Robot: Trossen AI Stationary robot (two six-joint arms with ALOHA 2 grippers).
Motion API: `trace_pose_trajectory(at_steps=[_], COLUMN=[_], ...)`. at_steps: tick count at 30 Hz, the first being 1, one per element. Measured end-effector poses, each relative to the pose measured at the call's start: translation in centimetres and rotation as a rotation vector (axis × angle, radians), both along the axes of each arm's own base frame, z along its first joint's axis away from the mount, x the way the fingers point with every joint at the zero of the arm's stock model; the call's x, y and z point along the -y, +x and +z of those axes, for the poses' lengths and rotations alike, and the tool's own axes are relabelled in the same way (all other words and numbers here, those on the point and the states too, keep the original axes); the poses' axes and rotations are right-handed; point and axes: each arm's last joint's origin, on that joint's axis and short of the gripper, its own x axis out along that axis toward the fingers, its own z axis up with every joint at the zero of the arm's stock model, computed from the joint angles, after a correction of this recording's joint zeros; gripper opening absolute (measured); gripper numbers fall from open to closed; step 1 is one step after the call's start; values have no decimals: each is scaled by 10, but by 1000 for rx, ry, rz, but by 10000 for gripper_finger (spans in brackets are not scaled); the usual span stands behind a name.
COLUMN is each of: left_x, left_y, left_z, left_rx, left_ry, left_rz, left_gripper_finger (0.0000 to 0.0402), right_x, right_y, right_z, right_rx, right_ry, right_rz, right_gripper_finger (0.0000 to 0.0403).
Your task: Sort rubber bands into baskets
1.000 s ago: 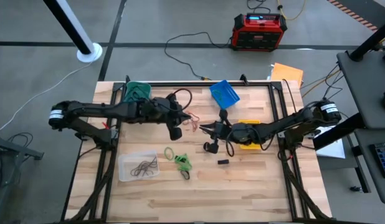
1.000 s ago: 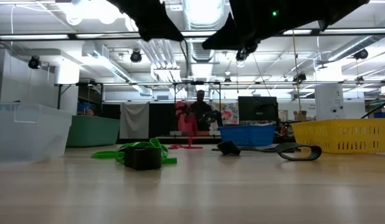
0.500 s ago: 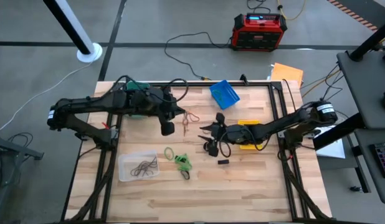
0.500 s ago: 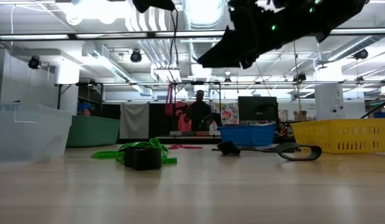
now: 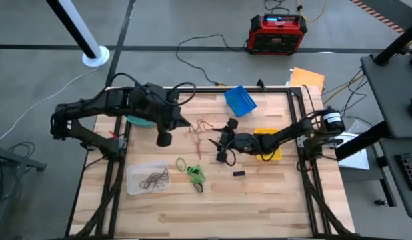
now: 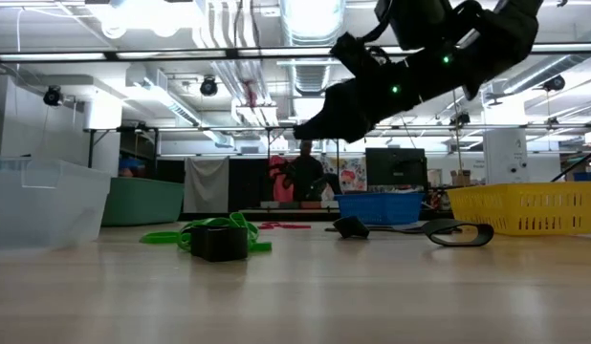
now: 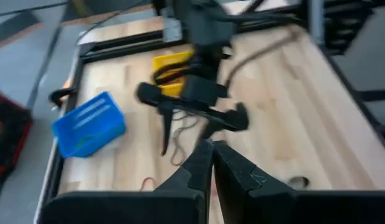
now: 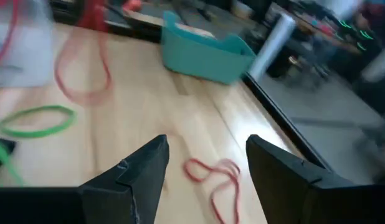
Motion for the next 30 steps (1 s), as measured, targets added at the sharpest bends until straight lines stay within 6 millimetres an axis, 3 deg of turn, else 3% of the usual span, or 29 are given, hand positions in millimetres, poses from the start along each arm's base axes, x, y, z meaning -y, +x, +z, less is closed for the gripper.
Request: trace_pose_trajectory(at_steps=[4, 7, 21, 27, 30], left_x=[1, 1, 2, 1, -3], left_y=[-1, 0, 2, 2, 2], left_z=[2, 1, 3, 2, 2], left_rx=[1, -1, 26, 24, 13], left_ry=[-16, -17, -32, -15, 63], left_rz=[-42, -44, -63, -41, 74], left_gripper_finger=[0, 0, 0, 0, 0], right_x=[-7, -11, 9, 9, 7], right_y=[5, 16, 89, 93, 88], right_z=[12, 21, 17, 20, 18], right_rx=[25, 62, -47, -81, -79], right_ry=[13, 28, -298, -248, -198], right_rz=[257, 342, 186, 225, 232], right_gripper_finger=[210, 210, 210, 179, 146])
